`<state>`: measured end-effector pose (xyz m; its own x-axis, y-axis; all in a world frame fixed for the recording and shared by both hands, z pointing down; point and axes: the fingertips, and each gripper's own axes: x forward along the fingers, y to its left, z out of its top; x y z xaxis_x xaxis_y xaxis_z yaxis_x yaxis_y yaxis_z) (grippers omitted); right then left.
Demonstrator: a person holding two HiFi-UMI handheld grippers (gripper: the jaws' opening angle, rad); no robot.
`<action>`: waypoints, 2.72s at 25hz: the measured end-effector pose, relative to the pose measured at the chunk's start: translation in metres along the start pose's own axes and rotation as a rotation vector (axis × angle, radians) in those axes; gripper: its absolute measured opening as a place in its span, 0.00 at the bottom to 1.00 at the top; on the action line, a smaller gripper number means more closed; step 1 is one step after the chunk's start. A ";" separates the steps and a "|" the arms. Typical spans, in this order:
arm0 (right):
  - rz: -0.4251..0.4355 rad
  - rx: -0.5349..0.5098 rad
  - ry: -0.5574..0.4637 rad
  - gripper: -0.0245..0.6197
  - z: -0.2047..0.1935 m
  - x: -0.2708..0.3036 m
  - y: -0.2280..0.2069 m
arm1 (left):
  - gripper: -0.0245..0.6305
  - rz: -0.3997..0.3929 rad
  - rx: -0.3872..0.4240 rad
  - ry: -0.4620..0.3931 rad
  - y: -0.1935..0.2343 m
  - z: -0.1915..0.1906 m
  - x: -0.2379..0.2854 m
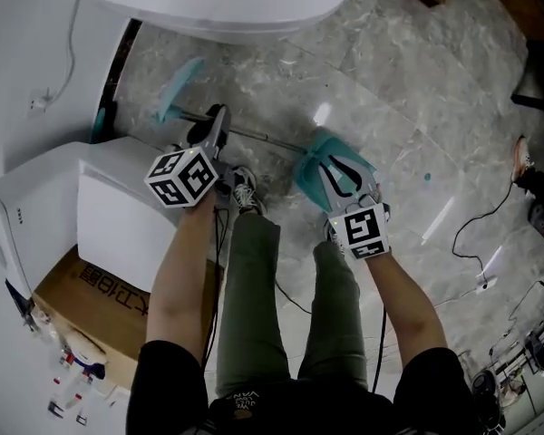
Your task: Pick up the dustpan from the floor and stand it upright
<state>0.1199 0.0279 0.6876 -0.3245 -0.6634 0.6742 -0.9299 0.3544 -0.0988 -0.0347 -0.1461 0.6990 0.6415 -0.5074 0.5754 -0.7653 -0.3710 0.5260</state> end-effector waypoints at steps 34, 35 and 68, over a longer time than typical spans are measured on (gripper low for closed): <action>0.159 -0.019 -0.275 0.16 0.301 0.118 0.129 | 0.21 0.339 0.393 -0.184 0.264 0.268 -0.128; 0.163 -0.022 -0.274 0.16 0.303 0.122 0.131 | 0.21 0.351 0.422 -0.185 0.270 0.273 -0.129; 0.115 0.025 -0.214 0.16 0.267 0.124 0.105 | 0.24 0.436 0.602 -0.094 0.315 0.302 -0.096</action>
<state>-0.0646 -0.1935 0.5652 -0.4550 -0.7453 0.4872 -0.8879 0.4210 -0.1852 -0.3536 -0.4492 0.6197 0.2867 -0.7599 0.5834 -0.8630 -0.4692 -0.1870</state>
